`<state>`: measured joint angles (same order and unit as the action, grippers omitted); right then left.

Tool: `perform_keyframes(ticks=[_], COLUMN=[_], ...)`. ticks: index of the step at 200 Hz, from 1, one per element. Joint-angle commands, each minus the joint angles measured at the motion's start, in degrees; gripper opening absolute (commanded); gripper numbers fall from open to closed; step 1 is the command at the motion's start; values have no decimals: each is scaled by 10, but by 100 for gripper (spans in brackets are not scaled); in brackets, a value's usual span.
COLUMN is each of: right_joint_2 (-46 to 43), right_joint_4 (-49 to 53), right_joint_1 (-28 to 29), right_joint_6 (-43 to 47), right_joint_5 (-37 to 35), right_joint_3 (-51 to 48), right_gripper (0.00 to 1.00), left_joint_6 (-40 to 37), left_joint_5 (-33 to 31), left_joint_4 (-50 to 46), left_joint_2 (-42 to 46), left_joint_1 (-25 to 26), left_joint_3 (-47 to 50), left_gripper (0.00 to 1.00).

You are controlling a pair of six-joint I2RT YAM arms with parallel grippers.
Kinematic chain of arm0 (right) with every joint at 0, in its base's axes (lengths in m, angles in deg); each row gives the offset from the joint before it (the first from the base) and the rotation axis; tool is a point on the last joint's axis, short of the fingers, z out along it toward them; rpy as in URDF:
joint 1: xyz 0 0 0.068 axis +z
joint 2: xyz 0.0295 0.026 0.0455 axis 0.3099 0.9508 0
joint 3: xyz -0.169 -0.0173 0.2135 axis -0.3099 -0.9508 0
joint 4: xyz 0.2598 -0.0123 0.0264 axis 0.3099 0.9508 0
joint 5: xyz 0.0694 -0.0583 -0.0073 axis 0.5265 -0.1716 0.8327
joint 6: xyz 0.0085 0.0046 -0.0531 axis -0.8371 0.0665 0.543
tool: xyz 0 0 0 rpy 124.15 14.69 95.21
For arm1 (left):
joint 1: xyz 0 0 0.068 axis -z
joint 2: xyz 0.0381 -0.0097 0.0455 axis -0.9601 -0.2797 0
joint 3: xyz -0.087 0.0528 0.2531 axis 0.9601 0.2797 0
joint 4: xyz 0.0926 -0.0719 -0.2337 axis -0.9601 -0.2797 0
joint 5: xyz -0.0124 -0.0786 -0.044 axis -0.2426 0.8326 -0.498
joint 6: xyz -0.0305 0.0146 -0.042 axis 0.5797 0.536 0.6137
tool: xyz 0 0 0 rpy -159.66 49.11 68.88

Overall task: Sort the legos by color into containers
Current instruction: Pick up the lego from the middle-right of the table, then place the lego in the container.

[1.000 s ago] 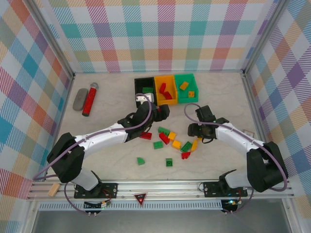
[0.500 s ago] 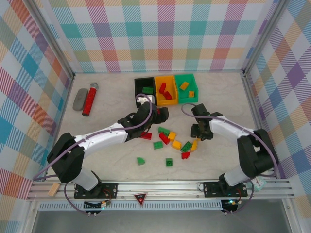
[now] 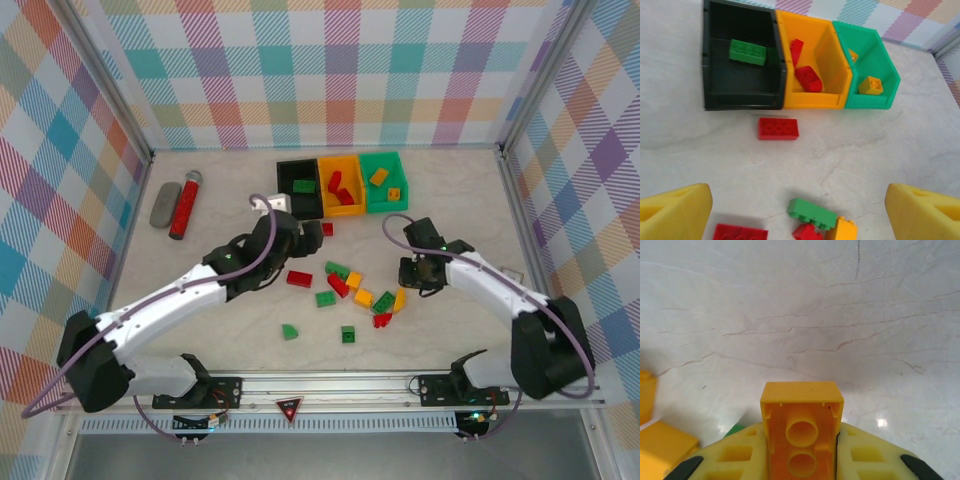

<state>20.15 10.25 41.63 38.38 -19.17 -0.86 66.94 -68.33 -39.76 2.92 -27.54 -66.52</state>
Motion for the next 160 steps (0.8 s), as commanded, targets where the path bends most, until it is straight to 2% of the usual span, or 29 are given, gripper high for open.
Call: perform_keyframes(ticks=[1, 47, 84, 114, 160], right_joint_2=[-50, -128, -165, -146, -84], right_joint_4=[46, 68, 91, 104, 88], right_joint_1=[-2, 2, 4, 5, 5], right_joint_6=[-7, -4, -4, 13, 50], right_joint_5=[36, 99, 118, 155, 155], right_joint_3=[-19, -26, 11, 76, 164], right_gripper=[24, 23, 23, 23, 24], left_joint_6=[18, 36, 49, 58, 71], left_joint_5=[-30, -20, -4, -10, -23], left_joint_4=[-94, -141, -149, -180, -220], left_joint_2=[50, 109, 127, 129, 144], left_joint_1=[-9, -15, -15, -15, -15], left_joint_3=[-9, -1, 2, -13, -17], left_gripper=[89, 89, 89, 89, 89])
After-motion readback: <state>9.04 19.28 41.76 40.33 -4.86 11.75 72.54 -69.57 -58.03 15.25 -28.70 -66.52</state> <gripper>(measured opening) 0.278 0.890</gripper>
